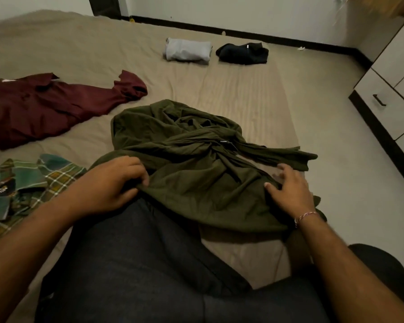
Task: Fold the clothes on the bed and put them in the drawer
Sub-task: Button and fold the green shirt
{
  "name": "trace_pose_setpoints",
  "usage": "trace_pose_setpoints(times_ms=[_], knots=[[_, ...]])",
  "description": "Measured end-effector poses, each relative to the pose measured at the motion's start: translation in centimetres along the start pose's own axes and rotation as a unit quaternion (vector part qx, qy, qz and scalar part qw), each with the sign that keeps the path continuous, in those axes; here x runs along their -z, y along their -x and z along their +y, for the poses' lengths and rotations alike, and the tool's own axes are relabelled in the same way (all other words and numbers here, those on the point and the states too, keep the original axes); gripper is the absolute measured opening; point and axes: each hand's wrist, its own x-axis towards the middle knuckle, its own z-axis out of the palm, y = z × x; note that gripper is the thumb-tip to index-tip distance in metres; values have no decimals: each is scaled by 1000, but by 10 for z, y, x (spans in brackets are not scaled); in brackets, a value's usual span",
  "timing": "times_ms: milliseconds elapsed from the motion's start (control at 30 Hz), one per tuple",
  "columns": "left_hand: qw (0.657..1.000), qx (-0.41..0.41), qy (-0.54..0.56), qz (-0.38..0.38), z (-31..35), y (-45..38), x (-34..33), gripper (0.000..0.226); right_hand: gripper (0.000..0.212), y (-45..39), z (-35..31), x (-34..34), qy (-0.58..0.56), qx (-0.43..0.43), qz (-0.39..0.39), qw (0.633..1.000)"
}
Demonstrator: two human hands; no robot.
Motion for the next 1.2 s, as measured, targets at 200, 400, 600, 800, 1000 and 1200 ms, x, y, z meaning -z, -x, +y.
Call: trace_pose_setpoints(times_ms=[200,400,600,800,1000,1200], knots=[[997,43,5,58,5,1,-4,23,8,8,16,24,-210,-31,-29,977],[986,108,2,131,9,-3,-6,29,24,10,12,38,-297,-22,-131,946],[959,211,19,187,3,-30,20,41,24,2,-9,63,-400,17,105,910],[944,188,33,271,-11,-156,172,30,24,-60,-85,207,-557,54,112,822],[870,225,-302,317,39,-247,374,9,29,-104,-200,391,-46,197,307,930],[854,334,-354,185,89,-257,450,14,32,-98,-235,503,86,134,474,866]])
